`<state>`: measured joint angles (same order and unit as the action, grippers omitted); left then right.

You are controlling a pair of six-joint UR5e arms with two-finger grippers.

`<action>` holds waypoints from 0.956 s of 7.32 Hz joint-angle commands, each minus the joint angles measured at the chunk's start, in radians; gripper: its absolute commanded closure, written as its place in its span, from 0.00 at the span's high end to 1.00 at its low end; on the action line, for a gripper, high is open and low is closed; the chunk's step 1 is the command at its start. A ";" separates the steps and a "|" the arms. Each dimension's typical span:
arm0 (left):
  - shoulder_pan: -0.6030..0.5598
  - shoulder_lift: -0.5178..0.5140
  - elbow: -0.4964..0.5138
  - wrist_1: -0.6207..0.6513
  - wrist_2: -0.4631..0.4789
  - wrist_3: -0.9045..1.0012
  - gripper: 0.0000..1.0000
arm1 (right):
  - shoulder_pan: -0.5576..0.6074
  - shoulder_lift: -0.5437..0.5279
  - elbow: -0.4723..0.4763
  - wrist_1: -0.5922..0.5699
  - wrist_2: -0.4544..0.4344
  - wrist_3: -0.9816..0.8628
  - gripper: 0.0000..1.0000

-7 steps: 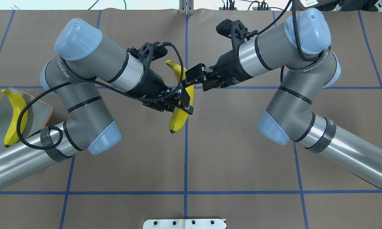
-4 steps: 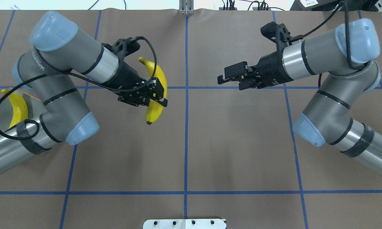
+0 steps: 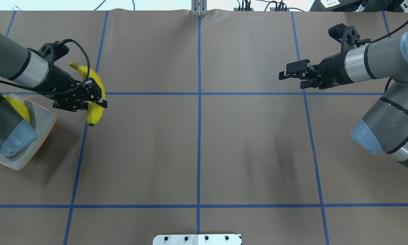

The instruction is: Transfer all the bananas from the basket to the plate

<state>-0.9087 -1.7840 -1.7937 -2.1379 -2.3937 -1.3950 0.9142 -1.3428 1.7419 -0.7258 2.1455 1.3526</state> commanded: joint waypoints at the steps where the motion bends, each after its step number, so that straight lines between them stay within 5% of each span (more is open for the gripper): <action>1: -0.004 0.162 -0.047 0.001 0.127 0.080 0.00 | 0.011 -0.019 -0.037 0.000 -0.033 -0.003 1.00; 7: 0.005 0.325 -0.102 0.151 0.268 0.241 0.00 | 0.008 -0.019 -0.062 0.000 -0.061 -0.001 1.00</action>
<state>-0.9122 -1.4854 -1.8937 -2.0148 -2.1339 -1.2153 0.9220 -1.3624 1.6823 -0.7256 2.0852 1.3515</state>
